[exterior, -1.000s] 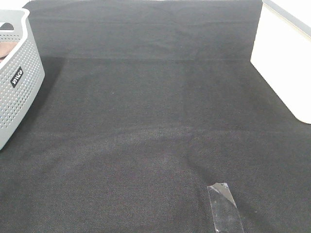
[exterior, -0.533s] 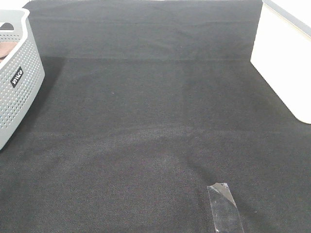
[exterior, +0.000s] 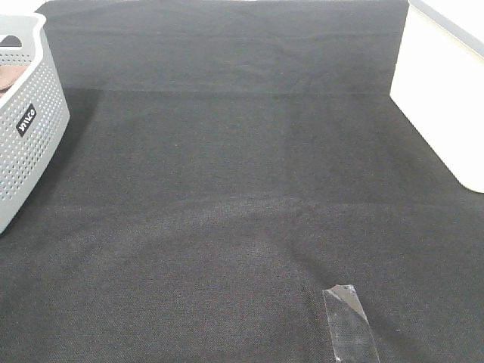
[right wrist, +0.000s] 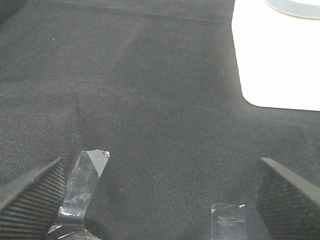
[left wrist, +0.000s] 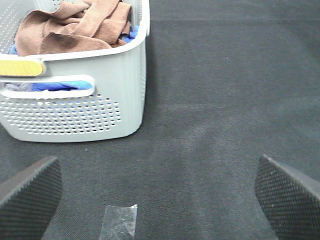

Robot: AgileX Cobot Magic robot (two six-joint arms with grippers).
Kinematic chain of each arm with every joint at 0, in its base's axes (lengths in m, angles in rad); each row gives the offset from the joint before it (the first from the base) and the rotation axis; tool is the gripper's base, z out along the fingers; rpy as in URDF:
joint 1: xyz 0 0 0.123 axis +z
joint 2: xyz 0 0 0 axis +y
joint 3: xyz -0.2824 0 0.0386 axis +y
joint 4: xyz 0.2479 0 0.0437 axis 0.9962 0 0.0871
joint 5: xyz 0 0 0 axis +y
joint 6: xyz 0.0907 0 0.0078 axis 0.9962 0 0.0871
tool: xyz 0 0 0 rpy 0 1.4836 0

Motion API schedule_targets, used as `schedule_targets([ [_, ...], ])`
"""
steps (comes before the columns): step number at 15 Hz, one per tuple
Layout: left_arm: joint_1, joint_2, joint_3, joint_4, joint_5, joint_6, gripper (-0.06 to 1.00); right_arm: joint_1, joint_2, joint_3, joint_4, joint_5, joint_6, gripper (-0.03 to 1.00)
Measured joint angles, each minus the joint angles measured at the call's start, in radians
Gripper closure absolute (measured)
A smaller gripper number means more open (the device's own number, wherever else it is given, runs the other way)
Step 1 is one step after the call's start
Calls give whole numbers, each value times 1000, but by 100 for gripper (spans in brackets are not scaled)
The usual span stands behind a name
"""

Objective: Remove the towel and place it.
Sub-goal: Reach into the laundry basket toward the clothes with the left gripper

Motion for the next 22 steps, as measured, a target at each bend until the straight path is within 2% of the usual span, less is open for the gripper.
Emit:
schedule_targets([
  [22, 11, 0, 0, -2, 0, 4, -5, 0, 0, 0, 3, 0, 0, 1],
])
